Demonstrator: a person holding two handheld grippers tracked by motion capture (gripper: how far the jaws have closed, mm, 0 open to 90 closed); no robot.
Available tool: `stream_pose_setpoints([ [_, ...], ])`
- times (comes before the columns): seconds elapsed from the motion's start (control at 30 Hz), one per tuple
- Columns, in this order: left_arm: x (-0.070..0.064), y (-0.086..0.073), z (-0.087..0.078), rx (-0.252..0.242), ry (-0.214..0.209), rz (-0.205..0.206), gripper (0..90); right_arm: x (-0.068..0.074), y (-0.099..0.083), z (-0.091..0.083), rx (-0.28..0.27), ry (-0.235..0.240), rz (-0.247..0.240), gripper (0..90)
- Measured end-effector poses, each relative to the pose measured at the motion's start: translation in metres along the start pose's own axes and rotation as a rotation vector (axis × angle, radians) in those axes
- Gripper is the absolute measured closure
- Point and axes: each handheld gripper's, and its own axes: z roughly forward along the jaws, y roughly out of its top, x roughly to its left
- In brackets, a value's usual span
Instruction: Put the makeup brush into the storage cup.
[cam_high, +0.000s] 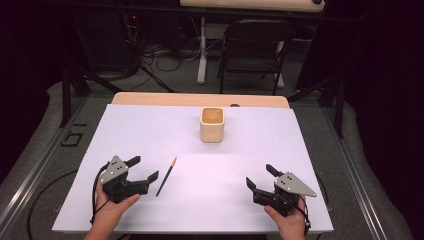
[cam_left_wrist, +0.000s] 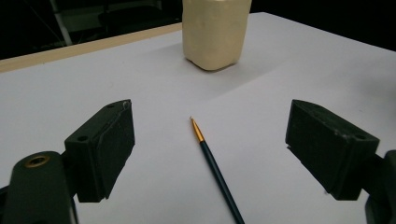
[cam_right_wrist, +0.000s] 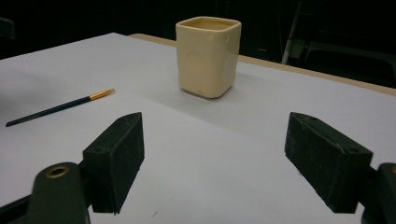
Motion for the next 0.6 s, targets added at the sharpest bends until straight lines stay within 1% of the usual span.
stream_pose_setpoints([
  [0.07, 0.0001, -0.0003, 0.0007, 0.005, -0.003, 0.003, 16.0, 0.0002, 0.0003, -0.0003, 0.002, 0.0, -0.002, 19.9],
  [0.1, -0.0004, -0.0002, 0.001, 0.007, -0.001, 0.001, 16.0, 0.0004, 0.0002, 0.0006, -0.01, 0.003, -0.002, 19.9],
  [0.17, -0.0011, -0.0002, 0.001, 0.007, 0.0, -0.001, 16.0, 0.0005, 0.0002, 0.0005, -0.002, 0.006, -0.004, 19.9],
  [0.27, -0.0012, -0.0003, 0.0011, 0.014, 0.005, -0.002, 16.0, 0.0016, 0.0001, 0.0012, -0.005, 0.008, -0.002, 19.9],
  [0.3, -0.001, -0.0003, 0.0013, 0.012, 0.007, -0.005, 16.0, 0.0023, 0.0007, 0.0004, 0.002, 0.01, -0.011, 19.9],
  [0.4, 0.0008, 0.0003, 0.0007, 0.015, 0.008, -0.019, 16.0, 0.0032, 0.0004, 0.0004, 0.002, 0.013, -0.012, 19.9],
  [0.43, 0.0011, 0.0003, 0.001, 0.01, 0.012, -0.024, 16.0, 0.0027, -0.0001, -0.0004, 0.014, 0.013, -0.018, 19.9],
  [0.47, 0.0014, 0.0003, 0.0011, 0.01, 0.016, -0.027, 16.1, 0.0028, -0.0007, 0.0006, 0.002, 0.009, -0.013, 19.9],
  [0.57, 0.0026, 0.0008, 0.0019, 0.009, 0.018, -0.036, 16.1, 0.0012, -0.001, -0.0004, 0.011, 0.006, -0.013, 19.9],
  [0.6, 0.003, 0.0013, 0.0022, 0.011, 0.018, -0.039, 16.1, 0.0003, -0.0015, 0.0004, 0.0, 0.005, -0.011, 19.9],
])
